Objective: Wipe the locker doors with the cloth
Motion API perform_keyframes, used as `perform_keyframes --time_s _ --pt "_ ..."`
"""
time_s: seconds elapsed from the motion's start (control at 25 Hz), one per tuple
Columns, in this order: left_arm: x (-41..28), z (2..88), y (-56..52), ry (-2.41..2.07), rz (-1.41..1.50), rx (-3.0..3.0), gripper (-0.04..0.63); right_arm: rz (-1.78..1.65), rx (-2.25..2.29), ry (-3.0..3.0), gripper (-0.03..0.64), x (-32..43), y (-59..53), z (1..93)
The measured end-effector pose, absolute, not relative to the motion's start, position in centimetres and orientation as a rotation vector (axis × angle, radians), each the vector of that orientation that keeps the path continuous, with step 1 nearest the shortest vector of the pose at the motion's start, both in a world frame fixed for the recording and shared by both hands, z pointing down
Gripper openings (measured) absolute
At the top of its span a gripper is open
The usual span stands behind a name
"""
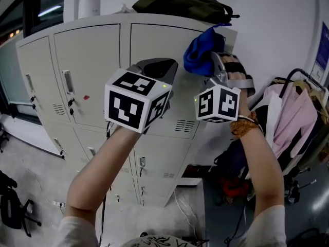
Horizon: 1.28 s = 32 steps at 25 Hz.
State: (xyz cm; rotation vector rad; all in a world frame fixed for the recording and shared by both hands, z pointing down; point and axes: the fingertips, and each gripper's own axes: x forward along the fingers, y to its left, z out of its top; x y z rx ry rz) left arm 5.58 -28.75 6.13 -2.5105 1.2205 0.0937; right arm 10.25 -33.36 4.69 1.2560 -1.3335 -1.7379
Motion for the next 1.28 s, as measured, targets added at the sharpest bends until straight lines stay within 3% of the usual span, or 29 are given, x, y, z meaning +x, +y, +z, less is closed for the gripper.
perform_keyframes --time_s 0.36,0.84,1.28 --pt "3.6 5.7 -29.0 1.236 0.09 -2.495 0.003 -1.695 1.345 -1.452 0.034 9.7 -33.1 2.1" --pt "0.8 11.6 -30.2 1.314 0.018 -2.534 0.003 -1.63 1.29 -1.558 0.034 6.0 -33.3 13.2" --pt "0.1 15.7 -28.9 1.351 0.029 -2.564 0.003 -1.39 1.358 -2.011 0.034 6.4 -29.3 15.4"
